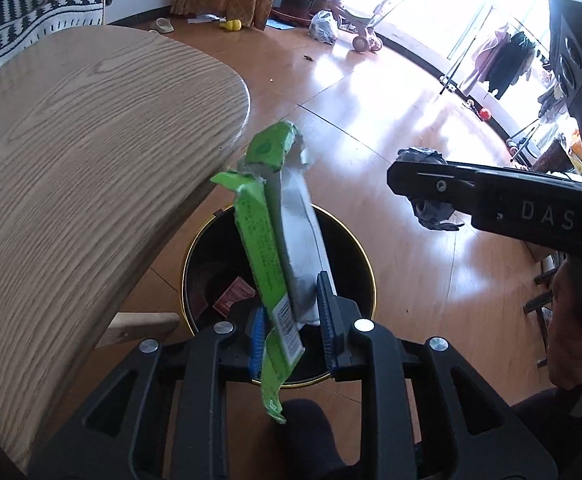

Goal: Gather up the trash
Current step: 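Carry both items over the black bin and open both tools to drop them, then move both tools back over the trash on the table, then grasp the silver blister pack with the left tool while the right tool grasps the green-white snack bag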

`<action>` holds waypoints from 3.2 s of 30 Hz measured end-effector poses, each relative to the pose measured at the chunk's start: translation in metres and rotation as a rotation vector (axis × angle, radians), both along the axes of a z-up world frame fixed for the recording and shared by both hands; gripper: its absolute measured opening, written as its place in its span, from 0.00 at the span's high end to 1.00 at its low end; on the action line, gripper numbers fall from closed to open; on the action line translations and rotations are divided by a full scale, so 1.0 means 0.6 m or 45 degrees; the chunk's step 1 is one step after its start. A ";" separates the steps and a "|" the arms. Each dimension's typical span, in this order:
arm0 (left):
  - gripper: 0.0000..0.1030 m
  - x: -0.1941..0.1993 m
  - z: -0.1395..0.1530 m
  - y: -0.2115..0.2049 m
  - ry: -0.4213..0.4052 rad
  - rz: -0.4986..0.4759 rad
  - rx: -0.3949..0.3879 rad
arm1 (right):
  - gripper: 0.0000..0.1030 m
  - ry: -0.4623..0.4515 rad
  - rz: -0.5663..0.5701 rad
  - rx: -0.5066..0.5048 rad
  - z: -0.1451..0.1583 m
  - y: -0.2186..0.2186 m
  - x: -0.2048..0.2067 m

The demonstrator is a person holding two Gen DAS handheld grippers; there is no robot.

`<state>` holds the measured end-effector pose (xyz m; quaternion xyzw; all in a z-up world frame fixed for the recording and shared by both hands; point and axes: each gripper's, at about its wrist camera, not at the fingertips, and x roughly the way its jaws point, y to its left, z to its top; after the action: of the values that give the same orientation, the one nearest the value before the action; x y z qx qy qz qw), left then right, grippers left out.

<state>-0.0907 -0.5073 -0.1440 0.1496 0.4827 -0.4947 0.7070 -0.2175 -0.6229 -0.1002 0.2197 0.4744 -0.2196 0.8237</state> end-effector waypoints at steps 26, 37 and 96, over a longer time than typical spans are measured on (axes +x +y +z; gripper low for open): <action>0.13 0.058 0.148 0.243 -0.226 0.320 -0.078 | 0.25 -0.071 0.137 -0.006 0.061 0.110 0.113; 0.10 0.172 0.203 0.611 -0.353 0.955 -0.022 | 0.19 -0.213 0.705 0.012 0.122 0.470 0.307; 0.97 0.276 0.214 0.818 -0.298 1.285 0.039 | 0.90 -0.484 1.150 -0.249 0.164 0.784 0.474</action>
<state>0.0746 -0.0165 -0.0155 -0.0370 0.4196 -0.0650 0.9046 0.0670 -0.1523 -0.0017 -0.0497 0.3410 0.1593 0.9252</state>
